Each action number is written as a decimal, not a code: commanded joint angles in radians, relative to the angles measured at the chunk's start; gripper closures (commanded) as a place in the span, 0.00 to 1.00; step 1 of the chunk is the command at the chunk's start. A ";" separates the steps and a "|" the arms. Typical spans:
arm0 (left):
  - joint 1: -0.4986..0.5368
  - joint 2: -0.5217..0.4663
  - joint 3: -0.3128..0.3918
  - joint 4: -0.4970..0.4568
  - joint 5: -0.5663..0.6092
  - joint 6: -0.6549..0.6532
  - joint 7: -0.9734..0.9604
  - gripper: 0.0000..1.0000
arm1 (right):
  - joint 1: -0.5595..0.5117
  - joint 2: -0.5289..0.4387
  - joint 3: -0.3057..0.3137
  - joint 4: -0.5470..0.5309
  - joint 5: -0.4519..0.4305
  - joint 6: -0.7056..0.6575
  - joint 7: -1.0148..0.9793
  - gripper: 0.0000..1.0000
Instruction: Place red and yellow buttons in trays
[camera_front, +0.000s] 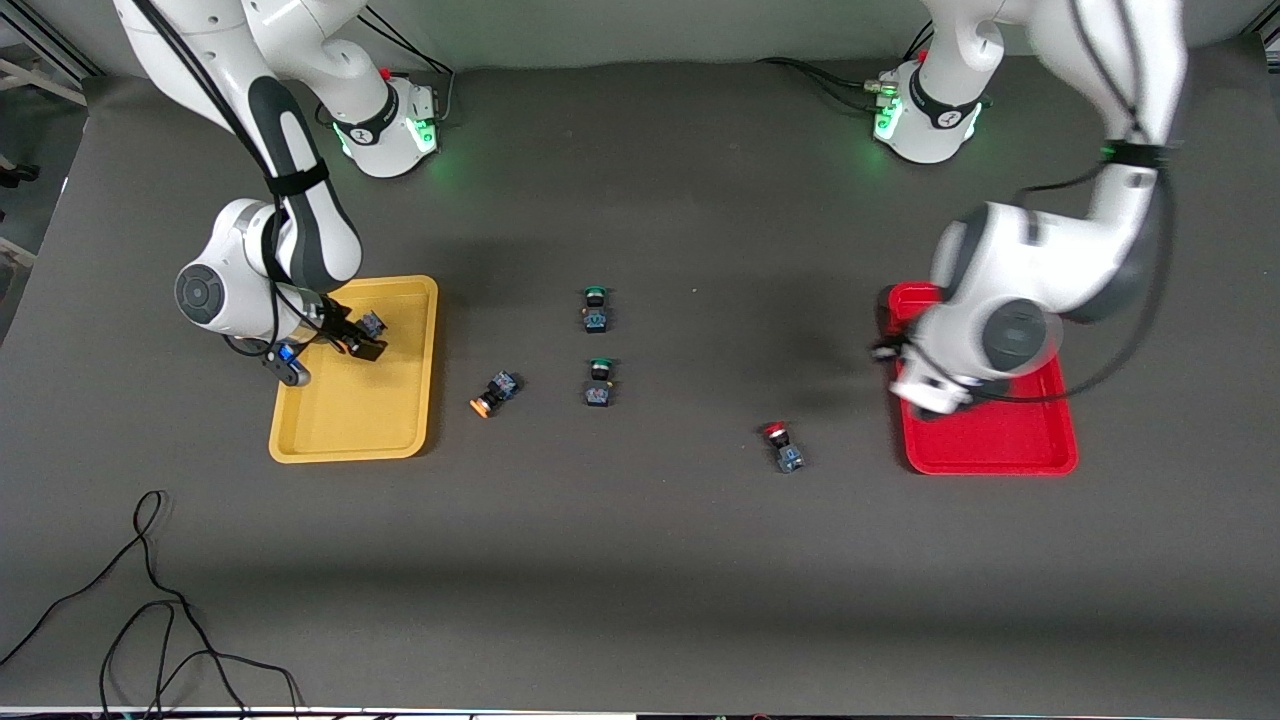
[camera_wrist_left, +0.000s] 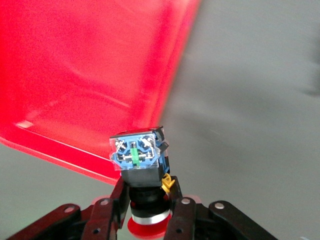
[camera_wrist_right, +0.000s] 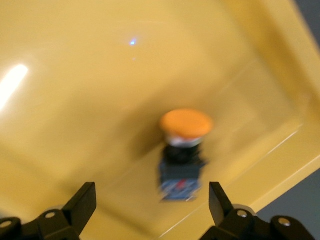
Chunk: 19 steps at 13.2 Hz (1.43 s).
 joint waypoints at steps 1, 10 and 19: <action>0.068 -0.034 -0.012 -0.095 0.075 0.030 0.103 1.00 | 0.063 -0.064 -0.004 0.078 0.015 -0.057 0.068 0.00; 0.105 -0.054 -0.013 -0.362 0.157 0.306 0.224 0.00 | 0.317 0.192 0.005 0.350 0.135 -0.068 0.417 0.00; -0.101 0.331 -0.062 0.320 0.005 0.037 -0.344 0.01 | 0.310 0.375 0.057 0.393 0.230 0.048 0.414 0.00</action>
